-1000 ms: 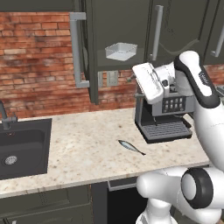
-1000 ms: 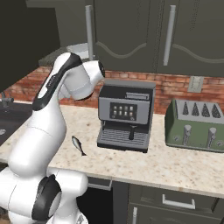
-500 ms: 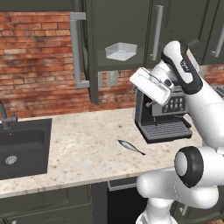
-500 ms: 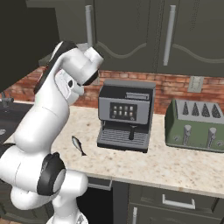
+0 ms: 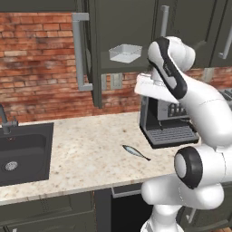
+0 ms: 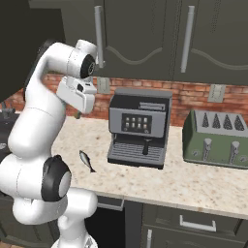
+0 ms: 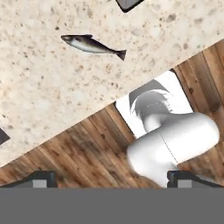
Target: Retrieve the tupperware from the cabinet, then place the raw meat into the tupperware to avoid contamination.
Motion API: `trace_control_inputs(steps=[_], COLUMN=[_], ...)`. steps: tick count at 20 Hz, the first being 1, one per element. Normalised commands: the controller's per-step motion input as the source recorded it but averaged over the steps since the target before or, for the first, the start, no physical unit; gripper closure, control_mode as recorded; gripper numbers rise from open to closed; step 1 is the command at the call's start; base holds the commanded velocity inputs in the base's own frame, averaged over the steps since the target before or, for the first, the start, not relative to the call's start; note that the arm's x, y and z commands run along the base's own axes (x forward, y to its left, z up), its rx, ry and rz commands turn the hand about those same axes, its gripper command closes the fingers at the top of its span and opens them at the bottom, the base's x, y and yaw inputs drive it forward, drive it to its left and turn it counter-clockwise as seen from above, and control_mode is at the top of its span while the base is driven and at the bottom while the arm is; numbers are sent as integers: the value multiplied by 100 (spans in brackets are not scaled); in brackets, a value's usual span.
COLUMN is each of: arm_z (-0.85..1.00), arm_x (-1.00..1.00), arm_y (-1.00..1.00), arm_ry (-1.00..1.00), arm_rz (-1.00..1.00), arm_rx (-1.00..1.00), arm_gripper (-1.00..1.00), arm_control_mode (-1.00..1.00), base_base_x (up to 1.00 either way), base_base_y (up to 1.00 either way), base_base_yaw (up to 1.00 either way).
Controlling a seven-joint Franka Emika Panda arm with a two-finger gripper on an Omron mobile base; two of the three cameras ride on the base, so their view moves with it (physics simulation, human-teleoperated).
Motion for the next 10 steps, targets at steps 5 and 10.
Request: trace_control_inputs(steps=[5, 10], arm_z=[-33, 5], arm_x=[-31, -9], arm_y=[-27, -9], arm_ry=[-24, -15], arm_rz=[23, 14], arm_rx=[-29, -8], arm_gripper=[-100, -100], arm_control_mode=[-100, -100], base_base_x=[0, 0], base_base_y=[0, 0], base_base_yaw=[0, 0])
